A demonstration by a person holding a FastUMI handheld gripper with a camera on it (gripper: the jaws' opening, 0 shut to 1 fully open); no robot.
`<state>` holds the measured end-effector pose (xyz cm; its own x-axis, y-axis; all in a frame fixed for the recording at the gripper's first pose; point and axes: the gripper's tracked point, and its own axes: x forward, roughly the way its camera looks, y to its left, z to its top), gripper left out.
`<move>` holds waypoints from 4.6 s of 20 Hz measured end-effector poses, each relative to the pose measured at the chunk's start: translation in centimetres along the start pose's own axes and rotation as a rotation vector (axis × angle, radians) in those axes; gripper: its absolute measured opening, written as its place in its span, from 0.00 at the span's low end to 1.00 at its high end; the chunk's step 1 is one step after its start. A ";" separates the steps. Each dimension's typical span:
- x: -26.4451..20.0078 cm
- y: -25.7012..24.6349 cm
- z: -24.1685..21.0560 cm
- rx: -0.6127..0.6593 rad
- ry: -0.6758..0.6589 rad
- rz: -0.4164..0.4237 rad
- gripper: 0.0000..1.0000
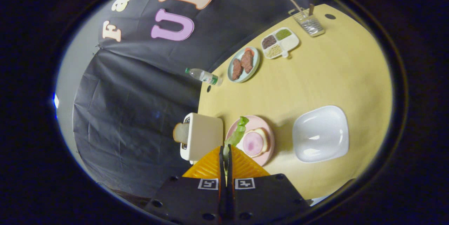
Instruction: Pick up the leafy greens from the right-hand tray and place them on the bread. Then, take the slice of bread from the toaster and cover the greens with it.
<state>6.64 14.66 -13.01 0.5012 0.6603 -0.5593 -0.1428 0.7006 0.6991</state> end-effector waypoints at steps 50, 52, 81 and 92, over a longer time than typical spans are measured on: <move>3.5 -0.7 -3.3 -0.309 0.214 -0.359 1.00; 3.5 0.8 -3.6 -0.258 0.239 -0.380 1.00; 23.5 20.0 -6.6 -0.173 0.358 -0.494 0.87; 23.4 16.0 -6.1 -0.199 0.386 -0.623 0.18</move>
<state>10.91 42.94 -17.62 0.2106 0.1487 -0.9662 -0.1004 0.9864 0.1299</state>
